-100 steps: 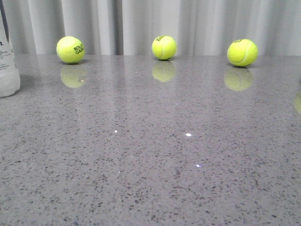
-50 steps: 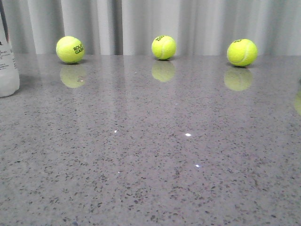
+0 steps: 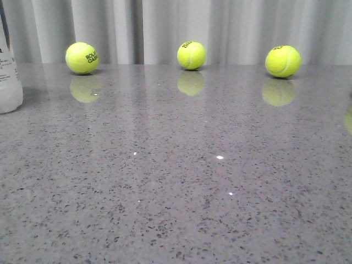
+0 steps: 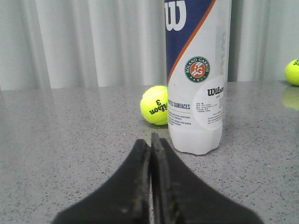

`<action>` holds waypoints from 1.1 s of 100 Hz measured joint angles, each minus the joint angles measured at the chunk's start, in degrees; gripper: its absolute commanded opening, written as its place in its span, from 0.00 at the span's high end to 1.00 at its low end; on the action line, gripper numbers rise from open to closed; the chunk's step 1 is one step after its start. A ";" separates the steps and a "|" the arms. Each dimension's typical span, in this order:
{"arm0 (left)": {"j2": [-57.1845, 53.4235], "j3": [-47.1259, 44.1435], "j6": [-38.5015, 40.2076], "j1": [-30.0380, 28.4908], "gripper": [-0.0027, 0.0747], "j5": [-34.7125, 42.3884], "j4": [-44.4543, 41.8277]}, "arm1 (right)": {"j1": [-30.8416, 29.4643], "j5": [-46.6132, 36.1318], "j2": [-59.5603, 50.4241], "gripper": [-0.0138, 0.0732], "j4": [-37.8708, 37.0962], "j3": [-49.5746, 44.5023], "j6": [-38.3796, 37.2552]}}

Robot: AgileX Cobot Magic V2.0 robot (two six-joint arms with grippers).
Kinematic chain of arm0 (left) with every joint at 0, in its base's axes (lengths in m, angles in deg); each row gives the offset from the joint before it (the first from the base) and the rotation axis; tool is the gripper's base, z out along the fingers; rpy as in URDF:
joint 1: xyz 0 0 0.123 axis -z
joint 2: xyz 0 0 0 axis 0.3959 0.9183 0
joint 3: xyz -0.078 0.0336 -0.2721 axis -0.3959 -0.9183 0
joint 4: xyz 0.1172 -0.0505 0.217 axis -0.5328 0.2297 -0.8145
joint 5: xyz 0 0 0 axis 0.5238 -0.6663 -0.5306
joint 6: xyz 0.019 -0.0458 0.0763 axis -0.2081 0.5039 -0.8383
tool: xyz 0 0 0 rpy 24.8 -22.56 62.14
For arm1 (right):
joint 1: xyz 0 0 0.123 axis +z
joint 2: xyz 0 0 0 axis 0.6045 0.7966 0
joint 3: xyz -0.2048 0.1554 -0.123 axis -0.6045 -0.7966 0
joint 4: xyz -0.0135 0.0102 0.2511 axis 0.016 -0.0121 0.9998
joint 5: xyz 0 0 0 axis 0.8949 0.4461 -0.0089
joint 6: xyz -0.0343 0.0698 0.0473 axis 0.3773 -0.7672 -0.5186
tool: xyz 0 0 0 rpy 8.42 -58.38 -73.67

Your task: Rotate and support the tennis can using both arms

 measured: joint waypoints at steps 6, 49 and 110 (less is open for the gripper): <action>0.00 0.00 0.00 0.00 0.99 0.00 0.00 | 0.00 0.00 0.00 0.92 0.00 0.00 0.00; 0.00 0.00 0.00 0.00 0.99 0.00 -0.02 | 0.00 -0.27 -0.25 0.92 0.00 -0.22 0.00; 0.00 0.00 0.00 0.00 0.99 0.00 -0.12 | 0.00 -10.26 -15.99 0.92 -10.68 -19.43 -14.88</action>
